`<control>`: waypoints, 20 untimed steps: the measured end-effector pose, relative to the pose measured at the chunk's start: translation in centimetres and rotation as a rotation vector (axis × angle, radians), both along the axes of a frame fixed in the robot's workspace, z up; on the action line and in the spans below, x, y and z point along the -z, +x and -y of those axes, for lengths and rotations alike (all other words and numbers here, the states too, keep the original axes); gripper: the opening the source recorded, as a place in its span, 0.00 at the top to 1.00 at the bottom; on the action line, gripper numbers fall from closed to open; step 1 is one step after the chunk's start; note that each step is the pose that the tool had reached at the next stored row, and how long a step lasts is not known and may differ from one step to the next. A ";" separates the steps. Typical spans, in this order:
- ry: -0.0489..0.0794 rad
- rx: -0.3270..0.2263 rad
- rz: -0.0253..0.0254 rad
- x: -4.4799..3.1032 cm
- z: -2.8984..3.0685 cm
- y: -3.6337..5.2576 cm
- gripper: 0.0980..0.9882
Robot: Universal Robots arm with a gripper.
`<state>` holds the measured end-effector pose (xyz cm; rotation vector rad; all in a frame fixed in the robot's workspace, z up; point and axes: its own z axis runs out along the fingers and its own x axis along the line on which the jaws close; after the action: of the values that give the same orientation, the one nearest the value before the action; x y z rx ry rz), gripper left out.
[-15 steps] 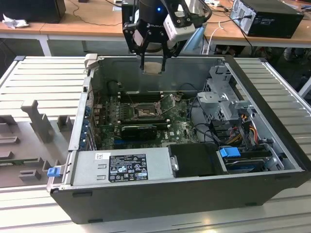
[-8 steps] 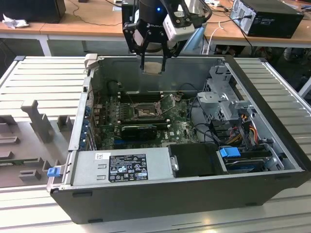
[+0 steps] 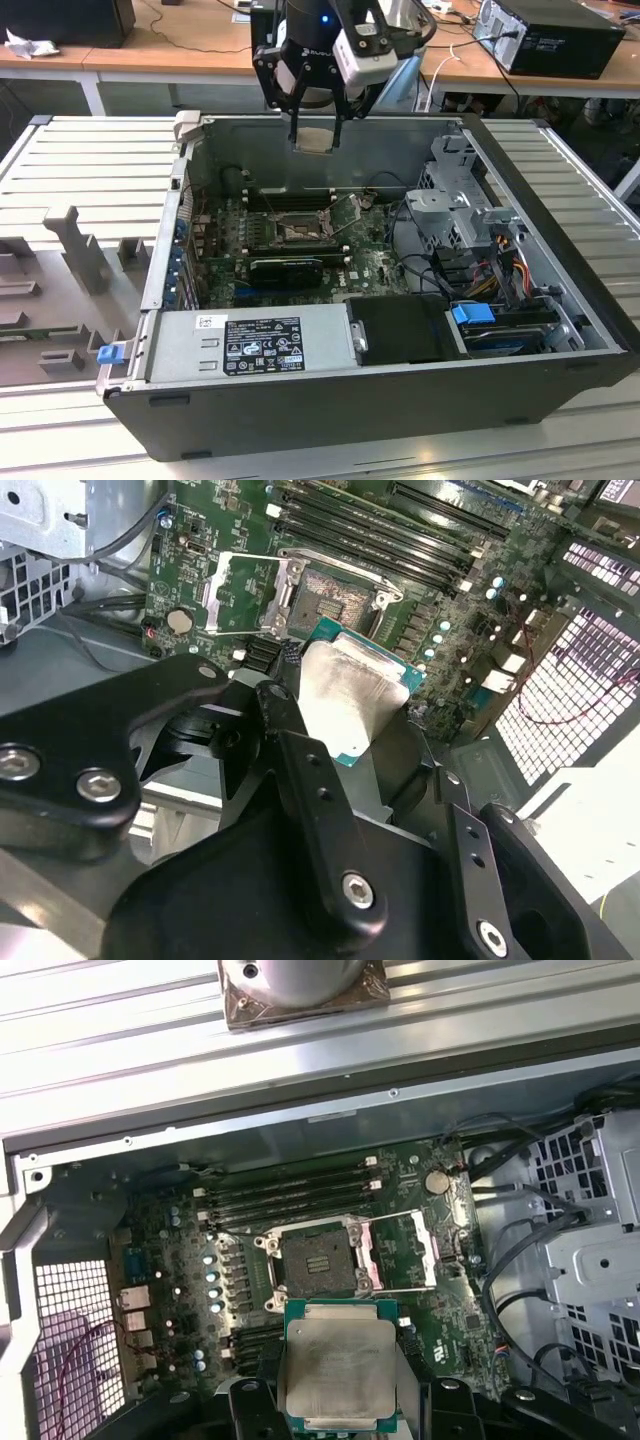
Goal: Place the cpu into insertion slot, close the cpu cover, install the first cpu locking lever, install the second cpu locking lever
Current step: 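Place the cpu into insertion slot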
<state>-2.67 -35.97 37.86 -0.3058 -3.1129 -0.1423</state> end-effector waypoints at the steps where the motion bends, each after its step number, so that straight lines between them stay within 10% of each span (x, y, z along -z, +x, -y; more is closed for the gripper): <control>1: 0.000 0.006 0.0000 0.00 0.00 0.00 0.52; 20: 0.000 0.123 0.0000 0.00 0.00 0.00 0.52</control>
<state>-2.67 -35.98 37.86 -0.4975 -3.0937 -0.1431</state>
